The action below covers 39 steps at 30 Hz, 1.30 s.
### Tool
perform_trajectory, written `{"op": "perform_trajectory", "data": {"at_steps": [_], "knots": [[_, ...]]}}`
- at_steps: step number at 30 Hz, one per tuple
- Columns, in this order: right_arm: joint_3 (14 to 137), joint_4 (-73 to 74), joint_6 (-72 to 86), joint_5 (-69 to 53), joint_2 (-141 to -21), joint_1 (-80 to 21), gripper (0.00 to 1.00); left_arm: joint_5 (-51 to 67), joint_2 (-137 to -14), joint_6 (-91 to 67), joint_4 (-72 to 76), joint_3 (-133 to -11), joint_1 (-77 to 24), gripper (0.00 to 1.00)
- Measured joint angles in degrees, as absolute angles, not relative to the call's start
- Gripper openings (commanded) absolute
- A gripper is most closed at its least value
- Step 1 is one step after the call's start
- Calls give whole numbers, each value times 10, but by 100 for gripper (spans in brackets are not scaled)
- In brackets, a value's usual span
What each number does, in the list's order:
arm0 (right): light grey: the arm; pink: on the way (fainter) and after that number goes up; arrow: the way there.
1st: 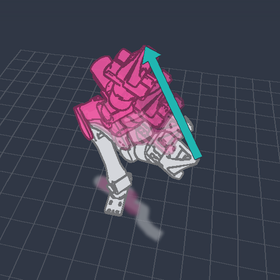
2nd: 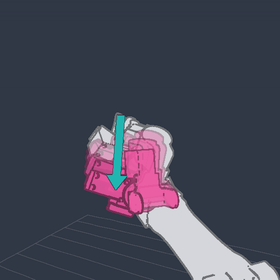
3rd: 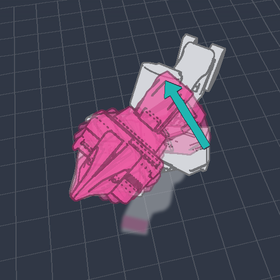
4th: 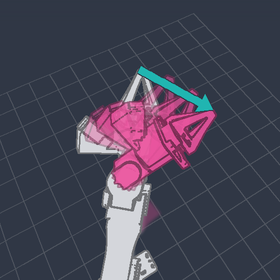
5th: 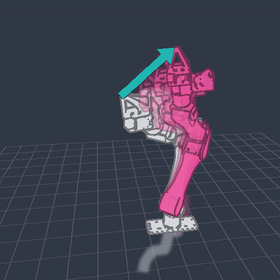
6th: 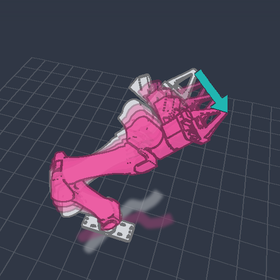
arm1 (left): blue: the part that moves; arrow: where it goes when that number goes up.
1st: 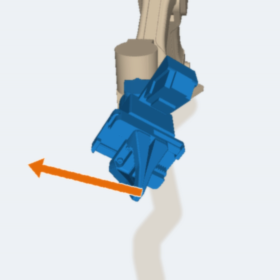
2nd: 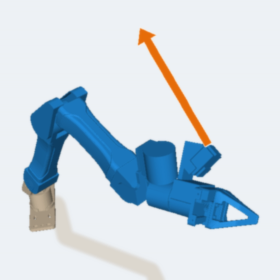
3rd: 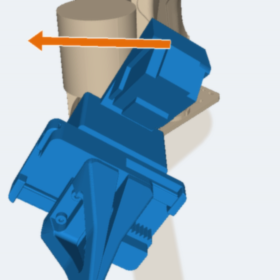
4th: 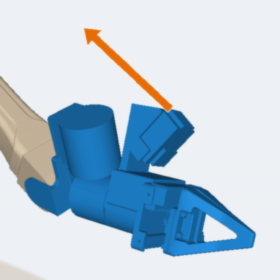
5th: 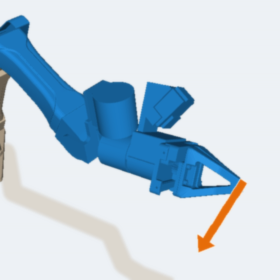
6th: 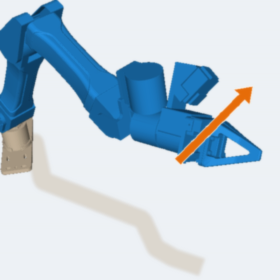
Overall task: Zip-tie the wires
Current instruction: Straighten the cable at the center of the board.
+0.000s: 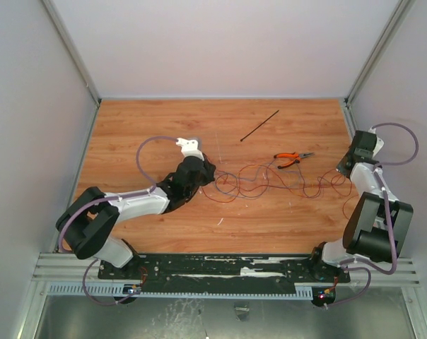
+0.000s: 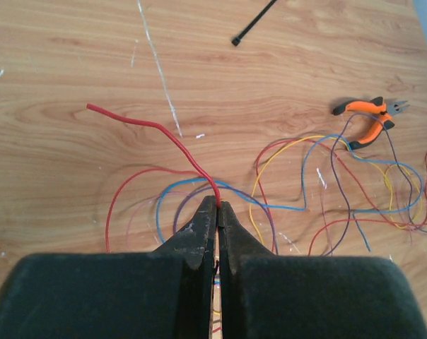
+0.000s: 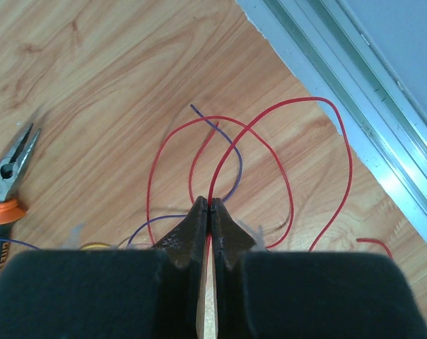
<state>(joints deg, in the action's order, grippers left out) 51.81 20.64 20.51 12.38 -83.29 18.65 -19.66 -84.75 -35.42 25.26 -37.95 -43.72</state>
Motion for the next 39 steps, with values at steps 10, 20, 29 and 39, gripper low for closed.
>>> {"op": "perform_trajectory", "data": {"at_steps": [10,20,29,39], "knots": [[502,180,205,109,-809,187,0,-302,-886,-286,187,-437,-484,0],[498,177,205,107,-801,187,0,-369,-922,-244,124,-474,-498,0],[484,172,205,105,-792,187,0,-393,-955,-228,106,-489,-514,0],[480,163,205,96,-791,187,0,-409,-980,-221,101,-499,-519,0]]}}
